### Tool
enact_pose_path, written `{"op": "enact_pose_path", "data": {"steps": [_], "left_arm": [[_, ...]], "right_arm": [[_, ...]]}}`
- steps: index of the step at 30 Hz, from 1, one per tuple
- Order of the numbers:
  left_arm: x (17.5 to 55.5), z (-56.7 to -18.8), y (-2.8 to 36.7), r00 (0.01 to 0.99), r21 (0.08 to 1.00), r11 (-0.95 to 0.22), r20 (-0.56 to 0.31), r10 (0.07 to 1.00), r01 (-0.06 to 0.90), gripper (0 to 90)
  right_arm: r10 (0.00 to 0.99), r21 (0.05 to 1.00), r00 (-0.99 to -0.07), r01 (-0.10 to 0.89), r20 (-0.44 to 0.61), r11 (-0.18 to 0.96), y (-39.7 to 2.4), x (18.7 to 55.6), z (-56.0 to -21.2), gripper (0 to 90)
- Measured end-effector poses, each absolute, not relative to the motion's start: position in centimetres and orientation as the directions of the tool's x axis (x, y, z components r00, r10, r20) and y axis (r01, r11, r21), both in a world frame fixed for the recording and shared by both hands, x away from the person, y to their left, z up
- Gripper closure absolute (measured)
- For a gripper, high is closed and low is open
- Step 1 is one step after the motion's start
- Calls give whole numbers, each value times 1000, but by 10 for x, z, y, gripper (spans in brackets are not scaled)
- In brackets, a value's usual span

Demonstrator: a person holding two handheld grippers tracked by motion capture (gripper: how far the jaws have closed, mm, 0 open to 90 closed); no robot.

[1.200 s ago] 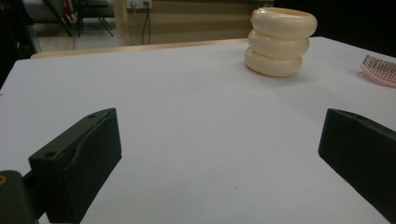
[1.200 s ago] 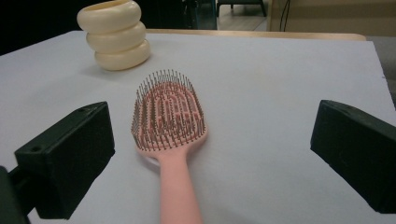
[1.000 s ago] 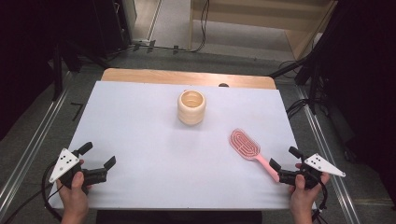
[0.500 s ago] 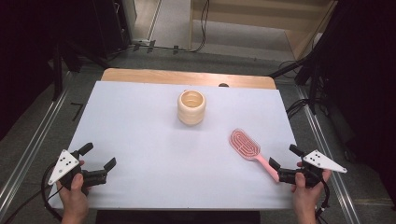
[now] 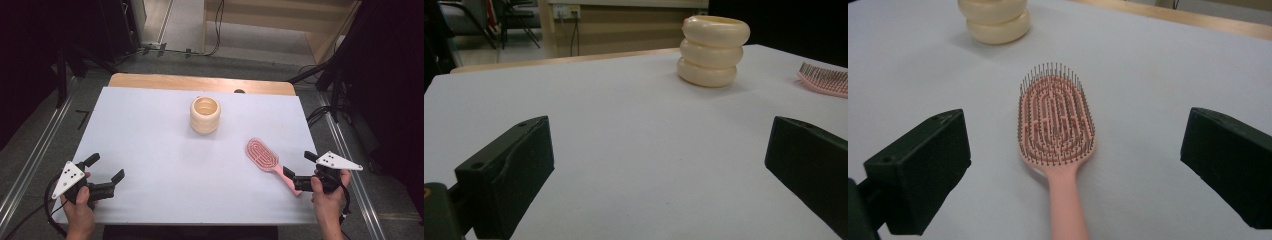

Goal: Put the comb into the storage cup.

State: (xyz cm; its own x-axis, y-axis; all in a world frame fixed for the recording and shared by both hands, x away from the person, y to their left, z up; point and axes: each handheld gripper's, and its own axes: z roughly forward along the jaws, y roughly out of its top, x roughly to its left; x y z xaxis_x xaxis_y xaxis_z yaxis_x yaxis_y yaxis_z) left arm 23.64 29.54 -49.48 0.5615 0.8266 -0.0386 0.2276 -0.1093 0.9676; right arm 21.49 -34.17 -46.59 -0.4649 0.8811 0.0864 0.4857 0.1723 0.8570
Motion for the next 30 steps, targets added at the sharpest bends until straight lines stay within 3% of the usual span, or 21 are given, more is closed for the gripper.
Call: {"op": "enact_pose_path", "data": {"steps": [13,30], "left_arm": [[237,-495,294,563,965,-121,-31,826,231,0],[238,-496,293,568,965,-129,-25,823,230,0]], "right_arm": [[858,773,-506,579,93,258,-336,233,-451,0],[836,573,-543,711,79,408,-324,259,-460,0]]}}
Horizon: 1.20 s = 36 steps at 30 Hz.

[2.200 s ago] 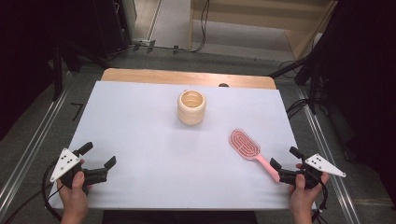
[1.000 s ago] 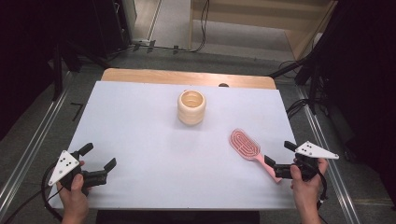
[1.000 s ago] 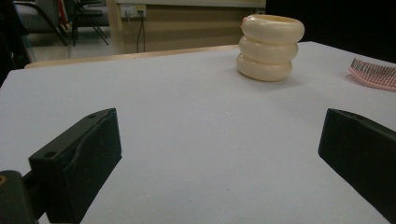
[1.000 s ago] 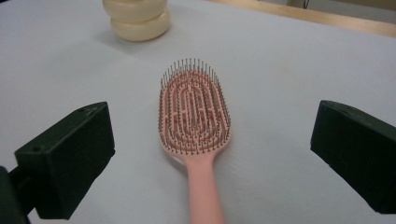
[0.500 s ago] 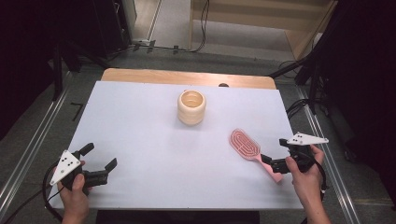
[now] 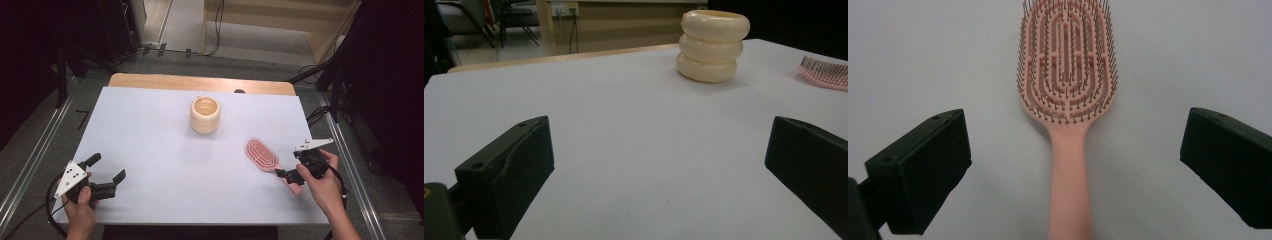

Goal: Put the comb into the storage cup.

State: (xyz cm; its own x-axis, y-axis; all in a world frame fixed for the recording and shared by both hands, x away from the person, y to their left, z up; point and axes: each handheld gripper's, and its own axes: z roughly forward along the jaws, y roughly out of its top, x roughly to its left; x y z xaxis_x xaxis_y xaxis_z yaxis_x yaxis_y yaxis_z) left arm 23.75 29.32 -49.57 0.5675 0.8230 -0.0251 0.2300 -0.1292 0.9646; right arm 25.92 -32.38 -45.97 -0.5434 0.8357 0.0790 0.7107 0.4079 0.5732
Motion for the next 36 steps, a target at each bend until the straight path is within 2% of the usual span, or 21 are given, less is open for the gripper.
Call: {"op": "enact_pose_path", "data": {"steps": [15,22,23,24,25,27,28,29,31,33,36], "left_arm": [[237,-496,292,569,964,-138,-17,822,228,0],[237,-496,292,569,964,-138,-17,822,228,0],[237,-496,292,569,964,-139,-16,822,228,0],[237,-496,292,569,964,-139,-16,822,228,0],[237,-496,292,569,963,-141,-15,822,229,0],[237,-496,292,569,963,-141,-14,823,228,0],[237,-496,292,568,963,-141,-14,823,229,0],[237,-496,292,568,963,-141,-14,823,228,0],[237,-496,292,568,963,-141,-14,823,228,0],[237,-496,292,569,964,-140,-14,823,227,0],[237,-496,292,570,964,-140,-14,822,227,0]], "right_arm": [[819,413,-563,775,109,478,-316,275,-476,0],[809,372,-579,776,102,509,-312,278,-483,0],[809,368,-578,778,104,509,-311,279,-485,82],[809,368,-578,778,104,509,-311,279,-485,82],[819,383,-566,781,97,494,-311,279,-484,163],[817,378,-568,781,100,496,-310,279,-484,175],[817,373,-568,782,97,500,-310,279,-485,205],[820,363,-566,785,90,502,-308,279,-486,282],[815,357,-573,782,89,510,-308,279,-487,308],[810,337,-579,784,96,521,-306,280,-489,380],[814,336,-576,783,76,523,-304,281,-490,422]]}}
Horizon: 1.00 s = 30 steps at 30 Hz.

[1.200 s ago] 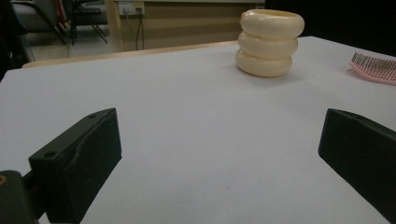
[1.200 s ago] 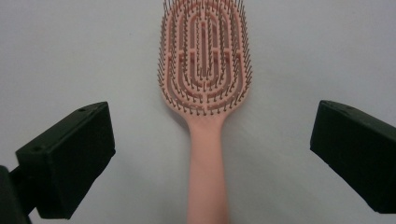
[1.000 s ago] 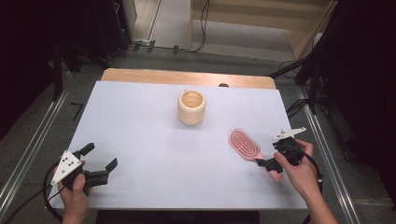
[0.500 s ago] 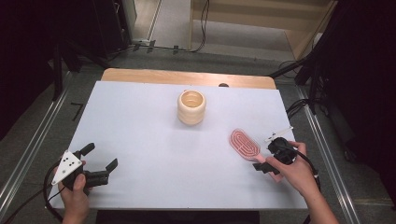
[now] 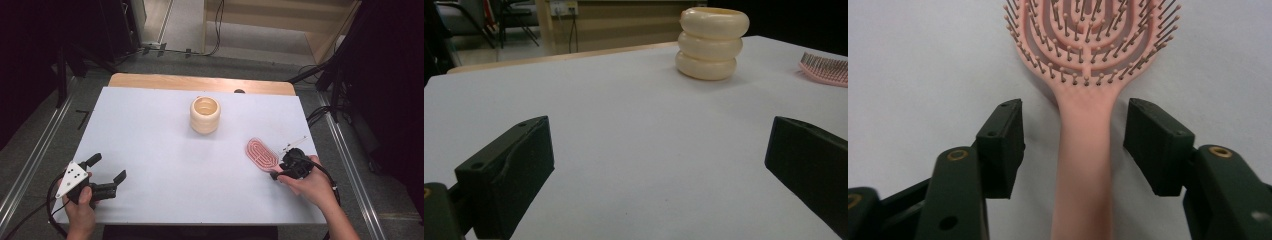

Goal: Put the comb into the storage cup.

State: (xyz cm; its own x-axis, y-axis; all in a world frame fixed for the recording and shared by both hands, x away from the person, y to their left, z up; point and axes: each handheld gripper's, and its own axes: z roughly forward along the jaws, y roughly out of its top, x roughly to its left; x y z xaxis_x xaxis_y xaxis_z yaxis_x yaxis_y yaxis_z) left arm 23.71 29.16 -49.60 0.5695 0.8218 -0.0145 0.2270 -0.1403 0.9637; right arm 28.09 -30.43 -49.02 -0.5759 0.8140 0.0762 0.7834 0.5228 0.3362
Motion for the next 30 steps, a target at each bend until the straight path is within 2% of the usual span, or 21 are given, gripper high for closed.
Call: {"op": "enact_pose_path", "data": {"steps": [4,5,6,7,8,10,13,30], "left_arm": [[237,-496,291,569,964,-142,-13,822,227,0],[237,-496,291,569,963,-143,-12,822,227,0],[237,-496,291,569,963,-143,-12,822,227,0],[237,-496,291,570,963,-144,-11,821,226,0],[237,-496,291,570,963,-144,-11,821,226,0],[237,-496,291,571,962,-149,-7,821,227,0],[237,-496,290,570,962,-150,-7,822,227,0],[235,-491,291,560,961,-168,17,828,220,0]], "right_arm": [[826,340,-559,792,71,507,-303,282,-490,457],[829,340,-556,791,56,508,-302,283,-490,498],[829,340,-556,791,56,508,-302,283,-490,498],[837,336,-545,796,41,503,-302,283,-490,552],[843,335,-537,802,39,495,-301,283,-490,552],[840,336,-541,797,26,503,-301,282,-490,633],[844,335,-536,800,26,498,-301,283,-490,658],[833,409,-549,779,75,476,-308,283,-485,675]]}}
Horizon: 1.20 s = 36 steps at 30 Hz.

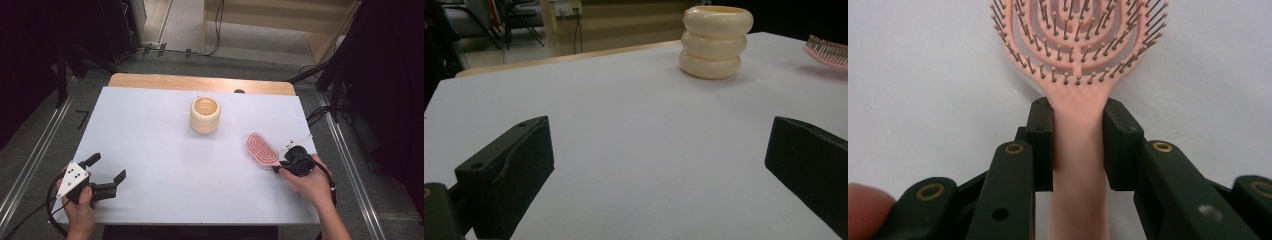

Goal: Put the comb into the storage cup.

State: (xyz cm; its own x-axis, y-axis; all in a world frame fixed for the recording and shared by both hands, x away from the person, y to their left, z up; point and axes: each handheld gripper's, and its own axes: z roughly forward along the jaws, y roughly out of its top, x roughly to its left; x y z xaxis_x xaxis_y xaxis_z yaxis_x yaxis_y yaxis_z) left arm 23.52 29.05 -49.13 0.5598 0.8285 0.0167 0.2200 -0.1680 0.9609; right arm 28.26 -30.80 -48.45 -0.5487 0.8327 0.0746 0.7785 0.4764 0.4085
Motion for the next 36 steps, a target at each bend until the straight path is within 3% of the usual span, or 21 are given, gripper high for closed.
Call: {"op": "enact_pose_path", "data": {"steps": [16,24,36], "left_arm": [[236,-476,277,575,964,-178,33,817,198,0],[237,-463,260,582,957,-243,107,806,160,0],[247,-451,242,611,965,-218,85,787,146,0]], "right_arm": [[817,533,-569,720,88,444,-298,285,-463,675],[807,583,-583,688,91,431,-293,287,-454,675],[793,638,-601,651,102,411,-289,288,-441,676]]}}
